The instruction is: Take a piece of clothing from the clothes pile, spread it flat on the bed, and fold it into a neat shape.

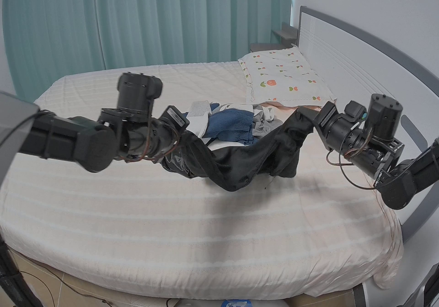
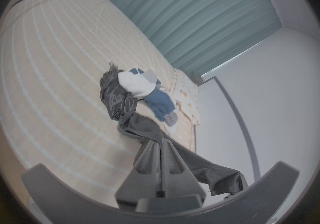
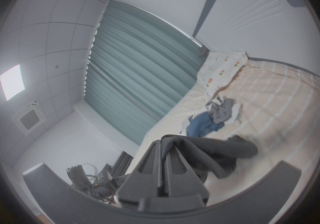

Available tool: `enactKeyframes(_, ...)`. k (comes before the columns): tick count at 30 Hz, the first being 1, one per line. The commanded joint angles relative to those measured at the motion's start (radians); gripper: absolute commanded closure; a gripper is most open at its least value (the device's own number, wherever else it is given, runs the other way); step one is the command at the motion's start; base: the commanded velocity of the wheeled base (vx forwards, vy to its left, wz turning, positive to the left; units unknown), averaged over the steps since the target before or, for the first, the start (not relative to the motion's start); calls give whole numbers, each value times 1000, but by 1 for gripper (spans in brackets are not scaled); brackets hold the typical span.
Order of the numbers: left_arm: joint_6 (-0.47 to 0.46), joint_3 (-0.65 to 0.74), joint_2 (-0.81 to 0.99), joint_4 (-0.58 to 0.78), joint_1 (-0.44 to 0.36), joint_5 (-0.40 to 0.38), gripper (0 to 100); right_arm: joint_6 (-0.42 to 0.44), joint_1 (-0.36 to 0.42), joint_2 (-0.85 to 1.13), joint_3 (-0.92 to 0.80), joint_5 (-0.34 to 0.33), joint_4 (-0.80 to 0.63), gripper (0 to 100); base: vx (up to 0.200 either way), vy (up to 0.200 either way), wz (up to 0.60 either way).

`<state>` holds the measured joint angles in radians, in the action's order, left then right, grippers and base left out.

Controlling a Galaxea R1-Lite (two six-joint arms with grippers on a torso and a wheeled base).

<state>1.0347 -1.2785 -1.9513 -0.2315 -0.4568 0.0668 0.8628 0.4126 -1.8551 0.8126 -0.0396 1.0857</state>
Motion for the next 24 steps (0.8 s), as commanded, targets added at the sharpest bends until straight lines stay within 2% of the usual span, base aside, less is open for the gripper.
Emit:
enactKeyframes(1,10,186,288,-60,36,-10,100,-7,-26,113,-32,-40,26,100,0,0,0)
enactKeyframes(8,18,292,284,-66,38,-12,100,-5,-26,42,-112,-63,75,100,0,0,0)
enactKeyframes(11,39,315,290,-66,38,-39,100,-7,-23,25,-116,-62,94,100,0,0,0)
enactKeyframes(13,82,341,305,-66,40,-93,100,-8,-18,16,-127,-62,97,100,0,0,0)
enactKeyframes(19,151,360,310,-65,38,-111,100,-8,-17,19,-133,-60,98,100,-200,0,0)
enactKeyframes(24,162,378,315,-65,38,-113,100,-7,-17,27,-135,-57,97,100,0,0,0)
